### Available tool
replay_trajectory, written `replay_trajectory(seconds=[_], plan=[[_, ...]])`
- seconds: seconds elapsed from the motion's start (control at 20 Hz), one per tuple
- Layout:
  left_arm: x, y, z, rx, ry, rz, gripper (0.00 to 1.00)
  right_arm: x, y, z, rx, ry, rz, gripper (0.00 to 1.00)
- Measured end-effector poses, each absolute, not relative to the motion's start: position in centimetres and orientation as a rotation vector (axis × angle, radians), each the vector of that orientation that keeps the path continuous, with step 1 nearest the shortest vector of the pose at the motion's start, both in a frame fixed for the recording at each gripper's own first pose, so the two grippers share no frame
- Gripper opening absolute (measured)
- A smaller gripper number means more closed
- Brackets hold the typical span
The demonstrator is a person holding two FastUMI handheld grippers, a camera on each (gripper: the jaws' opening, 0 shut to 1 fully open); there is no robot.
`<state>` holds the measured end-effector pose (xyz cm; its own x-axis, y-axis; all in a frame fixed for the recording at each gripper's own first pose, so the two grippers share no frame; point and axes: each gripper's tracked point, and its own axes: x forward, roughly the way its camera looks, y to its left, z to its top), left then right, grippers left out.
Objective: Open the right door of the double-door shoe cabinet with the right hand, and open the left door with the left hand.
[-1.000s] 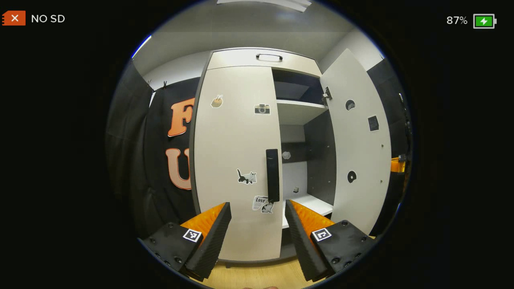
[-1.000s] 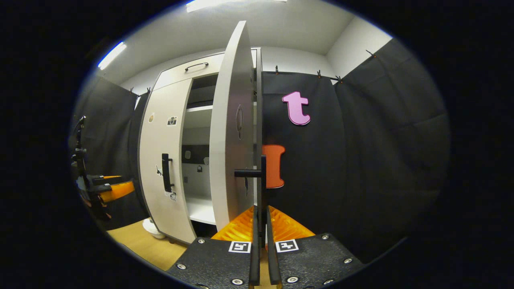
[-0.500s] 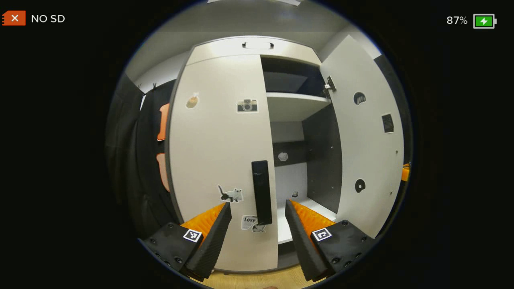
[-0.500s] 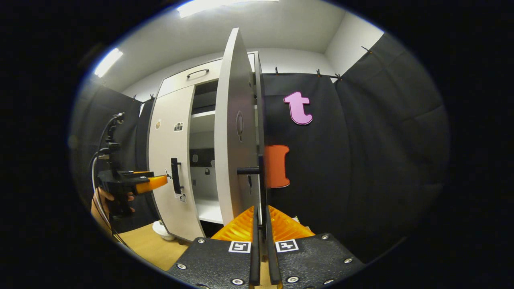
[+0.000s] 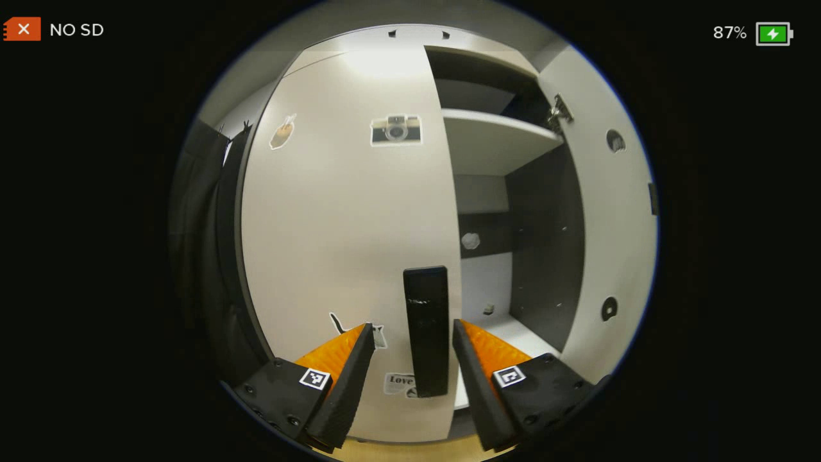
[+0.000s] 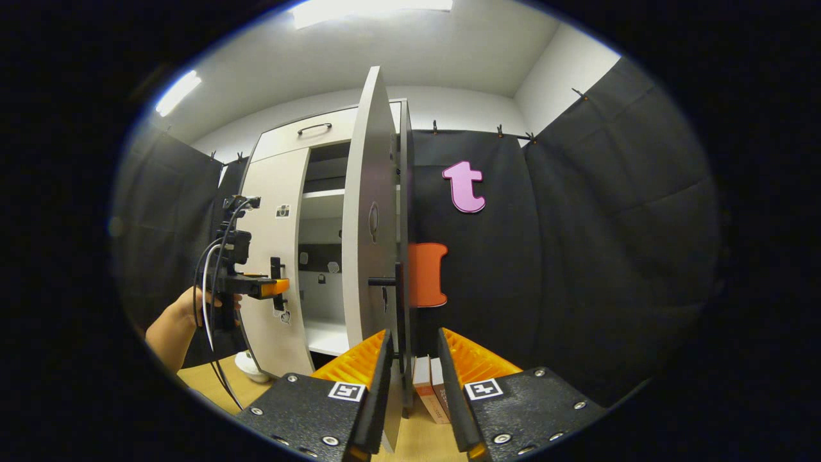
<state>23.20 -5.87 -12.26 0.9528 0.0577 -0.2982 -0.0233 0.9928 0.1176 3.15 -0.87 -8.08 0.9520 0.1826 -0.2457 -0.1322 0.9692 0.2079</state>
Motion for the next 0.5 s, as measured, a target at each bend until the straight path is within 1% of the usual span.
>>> replay_trajectory(seconds=[0.05, 0.1, 0.15, 0.2, 0.25, 0.3, 0.35, 0.45, 0.5], plan=[[23.4, -6.1, -12.7, 0.104, 0.315, 0.040, 0.72, 3.1, -1.3, -8.3, 0.189, 0.270, 0.150, 0.47], [23.5, -6.4, -12.5, 0.094, 0.301, 0.046, 0.71, 3.0, -1.6, -8.4, 0.194, 0.275, 0.145, 0.50], [23.5, -6.3, -12.2, 0.092, 0.287, 0.054, 0.69, 2.8, -1.8, -8.6, 0.203, 0.280, 0.146, 0.54], [23.7, -6.4, -12.1, 0.083, 0.285, 0.054, 0.65, 2.7, -1.9, -8.9, 0.212, 0.288, 0.147, 0.55], [23.7, -6.9, -12.3, 0.063, 0.286, 0.049, 0.64, 2.6, -2.1, -9.2, 0.218, 0.297, 0.148, 0.59], [23.7, -7.1, -12.5, 0.047, 0.291, 0.046, 0.56, 2.4, -2.4, -9.5, 0.222, 0.309, 0.149, 0.61], [23.6, -7.1, -12.4, 0.042, 0.287, 0.045, 0.47, 2.1, -2.7, -9.7, 0.226, 0.319, 0.147, 0.65], [23.7, -7.7, -12.6, 0.035, 0.293, 0.020, 0.44, 1.7, -3.3, -9.9, 0.232, 0.334, 0.144, 0.68], [23.6, -7.6, -12.6, 0.043, 0.300, 0.010, 0.31, 1.6, -3.5, -10.0, 0.230, 0.342, 0.142, 0.70]])
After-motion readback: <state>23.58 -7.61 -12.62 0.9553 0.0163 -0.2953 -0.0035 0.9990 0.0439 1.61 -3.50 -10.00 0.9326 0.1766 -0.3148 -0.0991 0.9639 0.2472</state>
